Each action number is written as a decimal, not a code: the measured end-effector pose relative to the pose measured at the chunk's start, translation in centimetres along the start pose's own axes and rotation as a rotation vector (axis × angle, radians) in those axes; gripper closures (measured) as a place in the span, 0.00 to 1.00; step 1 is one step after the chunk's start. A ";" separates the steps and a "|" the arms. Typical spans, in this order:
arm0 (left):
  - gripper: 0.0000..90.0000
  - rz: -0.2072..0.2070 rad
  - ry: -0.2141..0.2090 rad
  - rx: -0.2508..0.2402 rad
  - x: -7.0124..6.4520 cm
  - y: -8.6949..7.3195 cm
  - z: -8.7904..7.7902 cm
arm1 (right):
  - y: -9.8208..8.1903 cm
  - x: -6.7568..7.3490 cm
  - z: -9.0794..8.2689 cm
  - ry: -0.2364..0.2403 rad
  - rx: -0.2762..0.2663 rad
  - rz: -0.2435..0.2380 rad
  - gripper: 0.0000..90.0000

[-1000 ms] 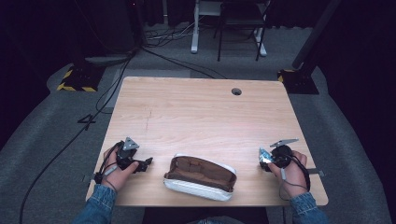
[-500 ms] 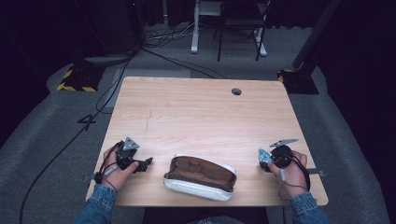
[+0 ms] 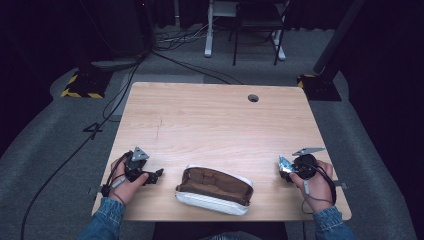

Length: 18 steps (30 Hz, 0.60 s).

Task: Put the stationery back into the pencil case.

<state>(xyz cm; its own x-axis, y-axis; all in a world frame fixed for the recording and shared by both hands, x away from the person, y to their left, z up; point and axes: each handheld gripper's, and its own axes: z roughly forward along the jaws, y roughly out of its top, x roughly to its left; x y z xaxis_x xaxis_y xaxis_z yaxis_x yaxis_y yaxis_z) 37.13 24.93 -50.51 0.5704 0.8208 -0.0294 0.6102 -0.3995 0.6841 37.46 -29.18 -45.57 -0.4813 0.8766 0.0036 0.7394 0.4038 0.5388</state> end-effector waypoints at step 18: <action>0.11 0.000 0.000 0.000 0.0 0.0 0.0 | 1.1 1.9 -2.8 0.005 -0.068 -0.074 0.44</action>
<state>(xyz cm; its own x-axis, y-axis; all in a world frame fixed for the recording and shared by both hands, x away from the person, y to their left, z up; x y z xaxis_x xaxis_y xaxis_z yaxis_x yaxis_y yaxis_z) 37.13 24.93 -50.52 0.5704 0.8208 -0.0295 0.6100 -0.3993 0.6844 36.01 -27.80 -42.61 -0.5363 0.8433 -0.0343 0.6678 0.4488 0.5939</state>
